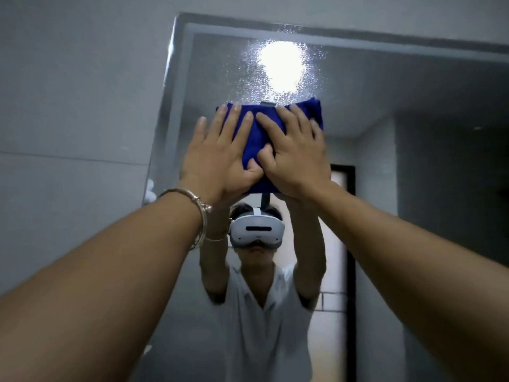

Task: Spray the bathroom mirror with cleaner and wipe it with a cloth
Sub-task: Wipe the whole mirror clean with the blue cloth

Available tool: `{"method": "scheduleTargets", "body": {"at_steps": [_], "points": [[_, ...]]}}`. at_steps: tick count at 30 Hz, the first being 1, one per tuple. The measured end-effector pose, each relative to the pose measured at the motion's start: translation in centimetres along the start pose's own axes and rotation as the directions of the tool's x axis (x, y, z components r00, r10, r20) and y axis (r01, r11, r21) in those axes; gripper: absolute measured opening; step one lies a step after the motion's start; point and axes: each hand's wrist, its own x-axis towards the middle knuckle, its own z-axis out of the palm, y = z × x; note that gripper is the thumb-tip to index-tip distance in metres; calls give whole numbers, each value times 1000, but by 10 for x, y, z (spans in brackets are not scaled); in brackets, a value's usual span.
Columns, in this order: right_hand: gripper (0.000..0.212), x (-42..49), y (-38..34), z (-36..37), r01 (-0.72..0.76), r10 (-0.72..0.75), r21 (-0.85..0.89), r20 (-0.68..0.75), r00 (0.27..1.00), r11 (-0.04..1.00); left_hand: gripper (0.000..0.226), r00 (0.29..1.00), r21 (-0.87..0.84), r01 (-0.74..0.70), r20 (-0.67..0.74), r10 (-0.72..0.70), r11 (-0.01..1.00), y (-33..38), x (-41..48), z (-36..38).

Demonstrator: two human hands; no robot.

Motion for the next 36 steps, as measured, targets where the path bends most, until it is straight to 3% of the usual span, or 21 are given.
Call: {"method": "scheduleTargets", "body": {"at_steps": [11,18,27,32,36], "points": [[63,10,-68,30,101,-100,2,-62,993,995,83,997,55,76,30,-78,996,-64,-40,7],[61,-2,-82,35,104,-104,18,-19,994,994,80,996,24,84,32,-85,996,-72,-58,11],[63,-78,-132,49,238,-238,16,112,965,971,77,983,-55,134,135,-126,989,-79,-162,27],[55,-136,-140,59,331,-332,53,22,943,942,77,968,-156,202,180,-174,967,-56,-227,40],[56,-185,-142,63,370,-374,80,51,926,926,75,960,-174,222,208,-185,959,-36,-275,50]]}}
